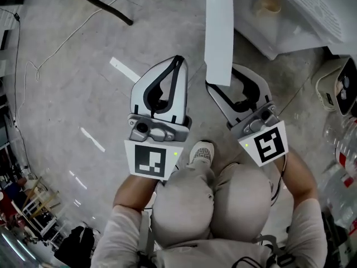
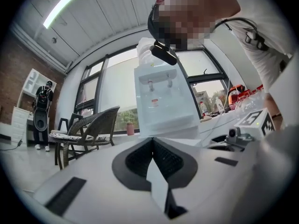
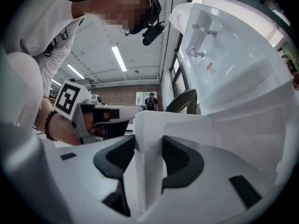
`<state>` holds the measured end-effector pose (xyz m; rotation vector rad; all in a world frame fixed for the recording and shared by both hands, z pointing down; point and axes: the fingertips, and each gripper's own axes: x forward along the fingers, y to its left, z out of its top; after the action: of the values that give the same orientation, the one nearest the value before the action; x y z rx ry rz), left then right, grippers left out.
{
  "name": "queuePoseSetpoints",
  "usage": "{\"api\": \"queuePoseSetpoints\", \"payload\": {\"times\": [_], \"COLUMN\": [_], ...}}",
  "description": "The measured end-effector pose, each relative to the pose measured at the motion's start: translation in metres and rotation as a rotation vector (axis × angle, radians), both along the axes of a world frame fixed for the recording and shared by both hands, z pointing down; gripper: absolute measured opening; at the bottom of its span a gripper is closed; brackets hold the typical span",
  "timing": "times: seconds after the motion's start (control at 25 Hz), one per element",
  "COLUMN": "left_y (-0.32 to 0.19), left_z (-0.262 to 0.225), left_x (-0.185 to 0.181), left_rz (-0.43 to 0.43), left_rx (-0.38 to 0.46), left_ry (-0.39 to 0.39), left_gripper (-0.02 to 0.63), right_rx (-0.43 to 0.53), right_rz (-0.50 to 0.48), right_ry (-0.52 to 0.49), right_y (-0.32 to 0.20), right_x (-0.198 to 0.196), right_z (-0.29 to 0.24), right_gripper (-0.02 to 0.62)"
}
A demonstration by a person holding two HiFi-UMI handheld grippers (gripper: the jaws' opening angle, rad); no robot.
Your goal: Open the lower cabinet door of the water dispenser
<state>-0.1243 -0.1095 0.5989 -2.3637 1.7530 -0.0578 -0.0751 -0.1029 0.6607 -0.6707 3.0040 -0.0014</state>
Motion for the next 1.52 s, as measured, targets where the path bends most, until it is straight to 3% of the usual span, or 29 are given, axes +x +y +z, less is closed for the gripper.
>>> {"api": "queuePoseSetpoints", "payload": {"times": [0.32,1.08,1.32,1.52], "left_y": [0.008,0.039,0.037,0.037], "left_z": [0.025,0.017,0.015,0.009], "left_x": [-0.050,-0.132,-0.128,-0.124], "left_rz": [-0.123,-0.298,-0.285,-0.263], "left_rx": [-0.020,-0.019,-0.016,0.000], "left_ry": [0.014,0.000,0.014,0.021], "left_gripper": [0.003,0.003,0.003,0.003], "right_rx": [-0.014,0.009,0.003,-0.051], "right_rz": [-0.063,-0.138,-0.160,-0.149], "right_ry": [-0.018,-0.047,-0.036,-0.052], "right_y": [0.000,-0.029,-0.031,-0.020], "right_x": [-0.058,-0.167,-0.170,-0.139], "right_z": [-0.001,-0.004,-0.001,0.005], "right_gripper": [0.184,0.199,0.201,0.183]}}
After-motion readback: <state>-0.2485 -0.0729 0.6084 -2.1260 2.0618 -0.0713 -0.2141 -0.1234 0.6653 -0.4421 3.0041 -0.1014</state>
